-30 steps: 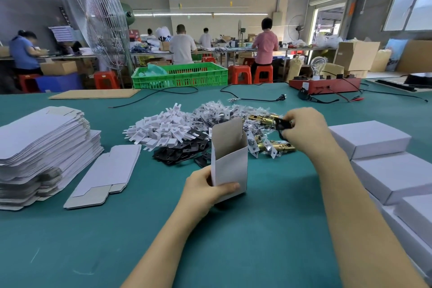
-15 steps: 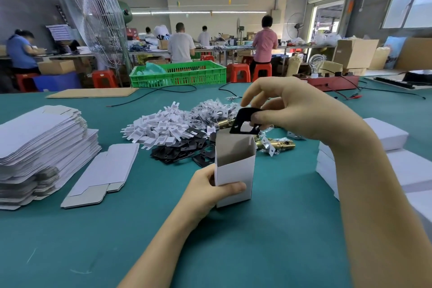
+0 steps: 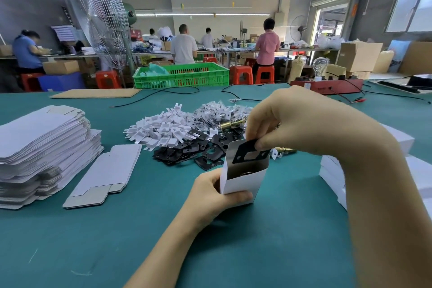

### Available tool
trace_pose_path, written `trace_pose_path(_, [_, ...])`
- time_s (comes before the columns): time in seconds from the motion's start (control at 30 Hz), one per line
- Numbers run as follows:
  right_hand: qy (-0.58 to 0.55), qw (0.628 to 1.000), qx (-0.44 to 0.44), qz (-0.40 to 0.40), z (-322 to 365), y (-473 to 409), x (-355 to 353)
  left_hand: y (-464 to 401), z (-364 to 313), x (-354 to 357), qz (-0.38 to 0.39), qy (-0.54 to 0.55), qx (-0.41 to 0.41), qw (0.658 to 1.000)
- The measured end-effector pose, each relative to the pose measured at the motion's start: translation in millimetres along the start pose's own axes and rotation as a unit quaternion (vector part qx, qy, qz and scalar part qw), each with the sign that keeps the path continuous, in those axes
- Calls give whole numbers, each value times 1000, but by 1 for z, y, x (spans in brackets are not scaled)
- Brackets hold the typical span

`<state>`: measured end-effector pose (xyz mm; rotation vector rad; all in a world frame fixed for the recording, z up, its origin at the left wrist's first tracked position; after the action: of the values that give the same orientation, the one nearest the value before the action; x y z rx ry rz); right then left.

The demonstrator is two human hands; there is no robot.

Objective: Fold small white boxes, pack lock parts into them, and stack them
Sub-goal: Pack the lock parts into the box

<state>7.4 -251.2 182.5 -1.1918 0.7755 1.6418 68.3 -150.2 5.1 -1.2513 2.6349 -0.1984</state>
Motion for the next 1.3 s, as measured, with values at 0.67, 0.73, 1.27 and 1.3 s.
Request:
trace_pose_path(0.67, [8, 1000, 25, -15, -20, -21, 8, -1, 3, -8, -36, 29, -16, 999])
trace_pose_path(0.73, [-11, 999, 46, -15, -37, -17, 5, -1, 5, -8, -44, 23, -24, 998])
trace_pose_path(1.27, [-87, 961, 249, -79, -151, -38, 46, 8, 23, -52, -270, 106, -34, 956])
trace_pose_path(1.3, [-101, 953, 255, -126, -156, -39, 44, 6, 23, -50, -260, 92, -35, 961])
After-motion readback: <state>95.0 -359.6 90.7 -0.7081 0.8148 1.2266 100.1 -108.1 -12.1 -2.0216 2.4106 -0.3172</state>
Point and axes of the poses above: each hand's wrist, its own y-axis away from the middle knuckle, its own x-axis out of the palm, z = x × y, the point moved 7 cm from there along -y, towards the middle knuckle, and after that the axes turned 11 degrees about z, right-handed, at the moved point
